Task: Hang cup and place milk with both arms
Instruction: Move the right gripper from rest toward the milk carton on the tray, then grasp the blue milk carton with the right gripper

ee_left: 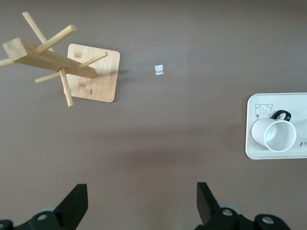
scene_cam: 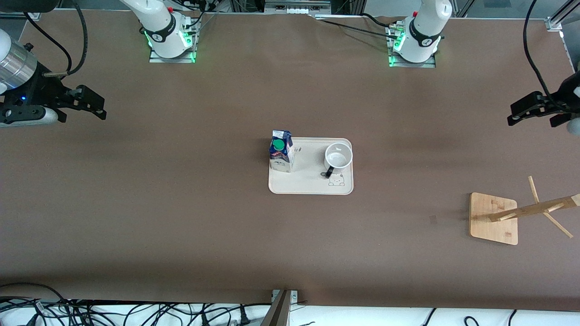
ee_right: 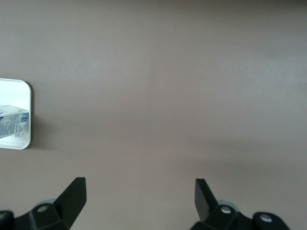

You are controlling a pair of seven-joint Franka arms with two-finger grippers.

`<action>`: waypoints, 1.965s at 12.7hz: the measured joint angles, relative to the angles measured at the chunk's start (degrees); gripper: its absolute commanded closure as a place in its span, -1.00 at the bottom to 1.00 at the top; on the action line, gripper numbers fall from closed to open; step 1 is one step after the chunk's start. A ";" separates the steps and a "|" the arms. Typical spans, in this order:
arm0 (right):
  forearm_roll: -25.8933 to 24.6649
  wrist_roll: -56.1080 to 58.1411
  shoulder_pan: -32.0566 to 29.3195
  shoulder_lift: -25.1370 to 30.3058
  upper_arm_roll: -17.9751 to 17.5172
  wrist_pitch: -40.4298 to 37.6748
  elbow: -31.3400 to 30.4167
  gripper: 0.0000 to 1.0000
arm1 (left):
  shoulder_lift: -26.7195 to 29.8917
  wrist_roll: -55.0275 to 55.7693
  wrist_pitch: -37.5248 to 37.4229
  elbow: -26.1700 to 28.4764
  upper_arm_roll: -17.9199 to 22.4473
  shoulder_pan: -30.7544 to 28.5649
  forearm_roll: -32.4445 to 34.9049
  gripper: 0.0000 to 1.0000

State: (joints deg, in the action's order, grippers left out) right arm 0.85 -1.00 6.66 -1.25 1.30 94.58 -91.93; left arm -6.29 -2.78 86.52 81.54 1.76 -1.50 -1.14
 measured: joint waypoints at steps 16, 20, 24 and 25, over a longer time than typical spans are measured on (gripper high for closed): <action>0.83 2.27 1.97 -5.51 -1.92 -0.82 -0.29 -1.00 | 0.42 -0.58 -1.88 1.24 3.45 2.24 -0.57 -1.00; 3.36 -11.03 13.42 -9.45 -2.91 4.62 -0.19 -1.00 | 0.48 -0.59 -1.90 1.22 3.39 2.41 -0.60 -1.00; 3.77 -34.09 24.69 -17.05 -3.21 15.78 0.76 -1.00 | 0.48 -0.67 -1.92 1.21 3.51 2.30 -0.60 -1.00; 3.77 -39.08 26.55 -19.22 -3.22 17.04 2.11 -1.00 | 0.48 -0.69 -1.92 1.21 3.50 2.31 -0.60 -1.00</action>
State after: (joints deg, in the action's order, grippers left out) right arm 4.62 -40.08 33.21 -20.47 -1.93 111.62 -89.82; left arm -5.80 -3.47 84.60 82.75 5.26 0.81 -1.74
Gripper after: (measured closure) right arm 0.000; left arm 0.000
